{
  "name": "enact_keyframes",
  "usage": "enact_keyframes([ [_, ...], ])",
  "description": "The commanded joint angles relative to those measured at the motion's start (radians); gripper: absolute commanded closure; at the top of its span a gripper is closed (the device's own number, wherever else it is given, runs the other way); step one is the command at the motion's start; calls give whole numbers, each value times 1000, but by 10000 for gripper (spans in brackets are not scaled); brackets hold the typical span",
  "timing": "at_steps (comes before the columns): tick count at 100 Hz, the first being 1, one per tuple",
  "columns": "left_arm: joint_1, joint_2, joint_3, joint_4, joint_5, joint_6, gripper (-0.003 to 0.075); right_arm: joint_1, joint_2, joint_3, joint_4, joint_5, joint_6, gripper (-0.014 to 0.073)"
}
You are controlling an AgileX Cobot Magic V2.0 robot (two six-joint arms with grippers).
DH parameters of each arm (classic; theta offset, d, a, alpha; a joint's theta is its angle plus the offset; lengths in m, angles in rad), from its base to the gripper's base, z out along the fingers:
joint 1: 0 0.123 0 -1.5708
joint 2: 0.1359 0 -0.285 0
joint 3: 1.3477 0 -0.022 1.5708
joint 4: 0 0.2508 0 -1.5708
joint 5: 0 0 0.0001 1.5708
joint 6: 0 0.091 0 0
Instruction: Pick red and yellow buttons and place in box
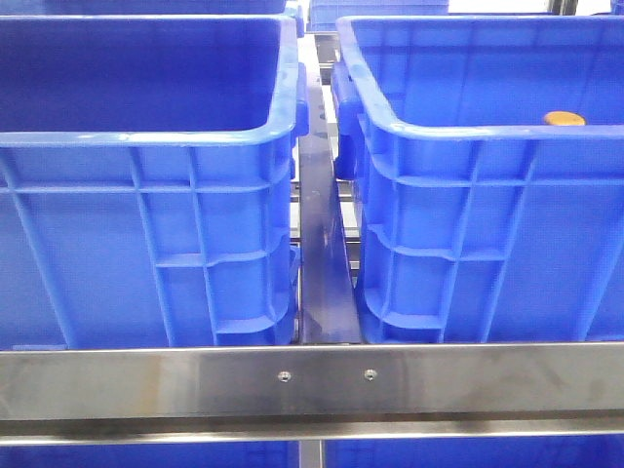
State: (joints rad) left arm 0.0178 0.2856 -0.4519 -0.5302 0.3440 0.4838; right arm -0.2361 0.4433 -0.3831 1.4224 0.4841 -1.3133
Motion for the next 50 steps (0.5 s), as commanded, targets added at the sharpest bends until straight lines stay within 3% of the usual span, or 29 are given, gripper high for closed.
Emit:
enact_keyframes([
  [1,0,9,-25,-14,-75,-9,739,-8,2,-24,32,-2,-10,661],
  [50,0,9,-25,-14,-75,-9,739,-8,2,-24,33,-18,-10,661],
])
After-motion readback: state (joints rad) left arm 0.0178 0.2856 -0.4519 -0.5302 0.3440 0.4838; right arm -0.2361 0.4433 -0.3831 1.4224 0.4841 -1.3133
